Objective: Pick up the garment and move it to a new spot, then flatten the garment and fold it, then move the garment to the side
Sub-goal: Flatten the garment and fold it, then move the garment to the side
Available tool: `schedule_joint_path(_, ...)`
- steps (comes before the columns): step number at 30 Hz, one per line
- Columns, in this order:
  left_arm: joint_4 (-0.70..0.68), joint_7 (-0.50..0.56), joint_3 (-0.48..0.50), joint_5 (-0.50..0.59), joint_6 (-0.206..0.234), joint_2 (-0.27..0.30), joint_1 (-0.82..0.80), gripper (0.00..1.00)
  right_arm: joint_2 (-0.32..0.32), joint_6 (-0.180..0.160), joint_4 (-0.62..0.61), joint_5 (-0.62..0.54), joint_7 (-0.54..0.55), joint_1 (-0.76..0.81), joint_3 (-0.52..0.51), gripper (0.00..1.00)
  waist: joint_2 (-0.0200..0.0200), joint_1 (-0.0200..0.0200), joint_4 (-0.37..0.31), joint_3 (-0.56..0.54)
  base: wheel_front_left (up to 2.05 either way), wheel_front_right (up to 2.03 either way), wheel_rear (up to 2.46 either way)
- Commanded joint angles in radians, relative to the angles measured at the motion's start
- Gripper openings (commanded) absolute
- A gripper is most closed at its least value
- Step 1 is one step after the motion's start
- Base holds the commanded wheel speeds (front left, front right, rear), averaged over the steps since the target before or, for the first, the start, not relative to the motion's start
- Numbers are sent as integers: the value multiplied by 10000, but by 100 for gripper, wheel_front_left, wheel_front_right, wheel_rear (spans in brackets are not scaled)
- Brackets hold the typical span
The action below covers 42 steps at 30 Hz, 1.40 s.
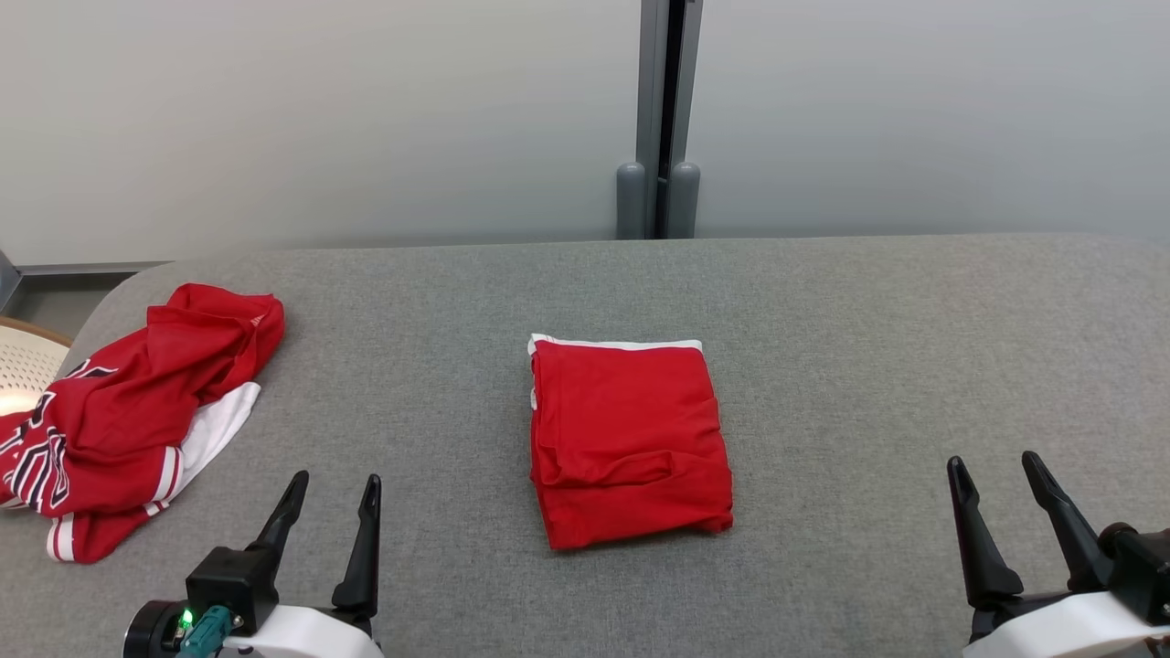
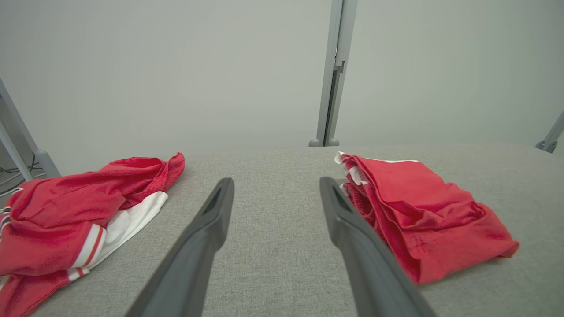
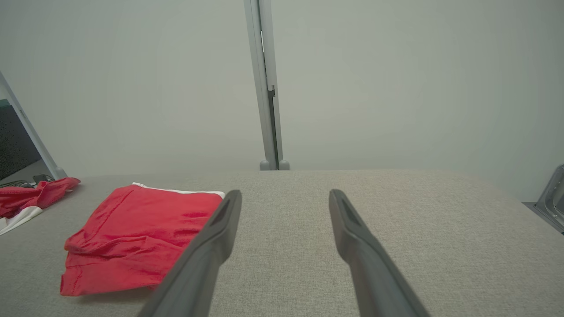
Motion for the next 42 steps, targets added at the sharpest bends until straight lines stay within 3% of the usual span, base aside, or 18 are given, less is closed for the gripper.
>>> schedule_joint_path(1, -51, 45, 7, -28, 85, 76, 90, 100, -25, -3, -52, -14, 41, 96, -28, 100, -1, 0, -9, -32, 0, 0, 0)
schedule_joint_path(29, -291, -92, -196, -111, 59, 182, -421, 100, 43, -3, -348, -151, 445, -30, -330, 100, -1, 0, 393, 466, 0, 0, 0)
schedule_joint_path(34, -479, -246, -212, -98, 15, 45, -1080, 100, -75, -3, 173, -44, 532, -856, -18, 100, -1, 0, 867, 1389, 0, 0, 0)
schedule_joint_path(42, -418, -630, -306, -11, -100, -447, -2332, 100, -100, -3, 2600, 418, 293, -2829, 870, 100, -1, 0, 1981, 2711, 0, 0, 0)
